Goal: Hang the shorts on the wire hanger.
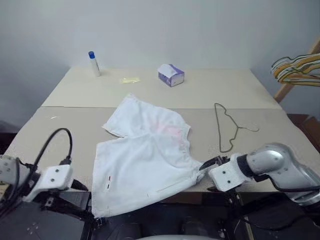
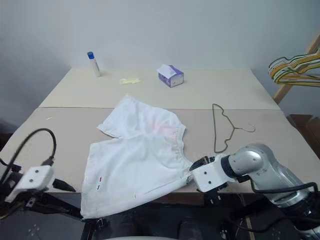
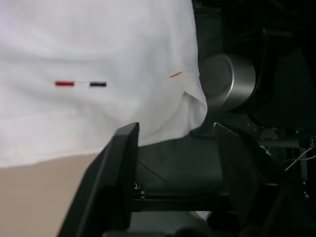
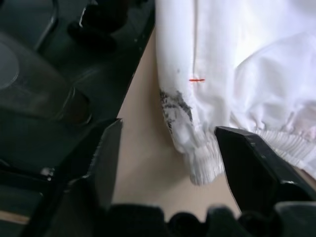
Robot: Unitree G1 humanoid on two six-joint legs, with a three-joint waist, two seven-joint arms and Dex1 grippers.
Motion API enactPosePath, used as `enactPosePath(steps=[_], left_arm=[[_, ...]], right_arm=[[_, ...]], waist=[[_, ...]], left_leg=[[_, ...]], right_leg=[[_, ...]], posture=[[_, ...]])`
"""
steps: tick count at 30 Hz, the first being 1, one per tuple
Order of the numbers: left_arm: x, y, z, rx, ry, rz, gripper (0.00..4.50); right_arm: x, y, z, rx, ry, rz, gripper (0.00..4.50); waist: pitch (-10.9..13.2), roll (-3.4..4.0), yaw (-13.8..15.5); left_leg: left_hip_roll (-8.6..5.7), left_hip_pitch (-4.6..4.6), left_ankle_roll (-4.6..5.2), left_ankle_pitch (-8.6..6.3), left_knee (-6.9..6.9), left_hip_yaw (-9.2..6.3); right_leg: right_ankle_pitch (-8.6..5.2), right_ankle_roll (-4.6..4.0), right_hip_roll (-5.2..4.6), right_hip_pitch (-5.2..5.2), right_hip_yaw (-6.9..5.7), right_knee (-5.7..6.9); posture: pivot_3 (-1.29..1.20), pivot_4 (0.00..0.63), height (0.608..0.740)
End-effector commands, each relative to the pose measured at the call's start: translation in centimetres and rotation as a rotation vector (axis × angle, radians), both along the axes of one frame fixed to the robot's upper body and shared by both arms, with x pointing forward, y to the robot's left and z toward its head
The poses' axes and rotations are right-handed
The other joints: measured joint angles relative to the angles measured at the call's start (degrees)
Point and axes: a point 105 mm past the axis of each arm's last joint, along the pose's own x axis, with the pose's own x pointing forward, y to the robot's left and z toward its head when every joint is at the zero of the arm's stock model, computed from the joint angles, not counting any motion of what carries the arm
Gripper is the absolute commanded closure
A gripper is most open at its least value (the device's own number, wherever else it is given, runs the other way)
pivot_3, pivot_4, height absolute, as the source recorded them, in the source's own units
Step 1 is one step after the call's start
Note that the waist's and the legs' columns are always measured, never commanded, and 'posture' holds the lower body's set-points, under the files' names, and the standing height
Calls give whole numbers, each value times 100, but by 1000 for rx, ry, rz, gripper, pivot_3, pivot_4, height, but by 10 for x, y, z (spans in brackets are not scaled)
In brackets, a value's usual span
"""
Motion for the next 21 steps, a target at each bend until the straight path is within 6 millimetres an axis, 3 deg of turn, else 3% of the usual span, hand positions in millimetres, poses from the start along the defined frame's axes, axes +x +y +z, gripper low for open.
enactPosePath(steps=[1,3,6,11,15,21], left_arm=[[28,-12,33,-153,-165,39,693],[44,-24,43,-228,-242,46,693],[61,-42,43,-274,-304,48,693],[81,-69,30,-290,-375,57,693],[77,-81,19,-294,-353,19,693],[73,-90,11,-307,-341,5,693]], right_arm=[[33,8,46,234,-106,-190,242],[59,18,64,408,-108,-346,242],[88,34,70,578,-58,-505,242],[131,63,50,748,106,-765,242],[162,67,26,755,102,-946,242],[193,66,11,755,66,-1041,242]], waist=[[-2,-2,-6],[-5,-4,-54],[-8,-5,-134],[-9,-6,-198],[-8,-4,-261],[-7,-2,-327]], left_leg=[[0,2,0,0,0,0],[0,1,-1,0,2,0],[0,-4,-1,0,-3,-5],[-1,-21,-3,2,-1,-7],[-1,-28,-3,2,0,-8],[-1,-28,-3,2,-3,-11]], right_leg=[[0,0,0,3,0,0],[7,7,2,3,2,3],[44,-20,10,4,4,-1],[50,-17,14,-7,5,1],[53,-13,13,-12,6,-1],[54,-11,13,-14,8,-1]], posture=[[-2,0,740],[-1,0,740],[-9,0,740],[-7,0,740],[-2,0,740],[15,0,740]])
